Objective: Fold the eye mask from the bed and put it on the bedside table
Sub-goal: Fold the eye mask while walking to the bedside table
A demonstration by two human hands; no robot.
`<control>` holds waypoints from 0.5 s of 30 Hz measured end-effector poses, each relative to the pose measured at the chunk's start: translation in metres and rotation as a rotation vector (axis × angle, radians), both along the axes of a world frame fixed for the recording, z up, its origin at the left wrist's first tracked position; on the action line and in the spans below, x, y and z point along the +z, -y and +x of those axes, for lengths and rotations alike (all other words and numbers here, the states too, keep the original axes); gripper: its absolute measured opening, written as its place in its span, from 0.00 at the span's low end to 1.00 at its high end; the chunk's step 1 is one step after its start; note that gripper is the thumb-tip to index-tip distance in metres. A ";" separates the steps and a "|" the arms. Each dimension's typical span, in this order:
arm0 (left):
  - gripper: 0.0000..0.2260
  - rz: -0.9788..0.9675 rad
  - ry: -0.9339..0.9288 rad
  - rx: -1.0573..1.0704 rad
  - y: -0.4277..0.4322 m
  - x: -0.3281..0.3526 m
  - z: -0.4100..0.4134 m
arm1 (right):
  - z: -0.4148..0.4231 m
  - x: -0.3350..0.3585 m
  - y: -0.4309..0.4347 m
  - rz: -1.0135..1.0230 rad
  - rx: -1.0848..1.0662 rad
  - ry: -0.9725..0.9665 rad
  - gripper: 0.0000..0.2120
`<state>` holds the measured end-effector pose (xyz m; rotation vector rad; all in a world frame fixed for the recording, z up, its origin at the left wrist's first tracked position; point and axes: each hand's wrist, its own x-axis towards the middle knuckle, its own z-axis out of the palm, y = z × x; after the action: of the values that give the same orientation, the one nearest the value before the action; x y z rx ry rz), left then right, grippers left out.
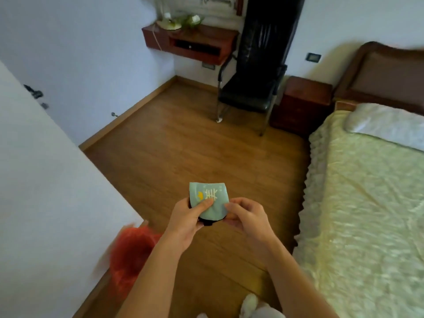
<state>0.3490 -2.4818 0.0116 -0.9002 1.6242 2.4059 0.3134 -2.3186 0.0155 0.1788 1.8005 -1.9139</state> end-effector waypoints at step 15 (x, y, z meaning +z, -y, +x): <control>0.16 -0.048 -0.014 -0.326 -0.107 0.006 -0.290 | -0.243 -0.013 -0.110 -0.012 -0.301 -0.053 0.08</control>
<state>0.0591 -2.3747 0.0175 -0.5721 1.6891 2.1638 0.0700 -2.2082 0.0030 0.4201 1.8825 -2.1513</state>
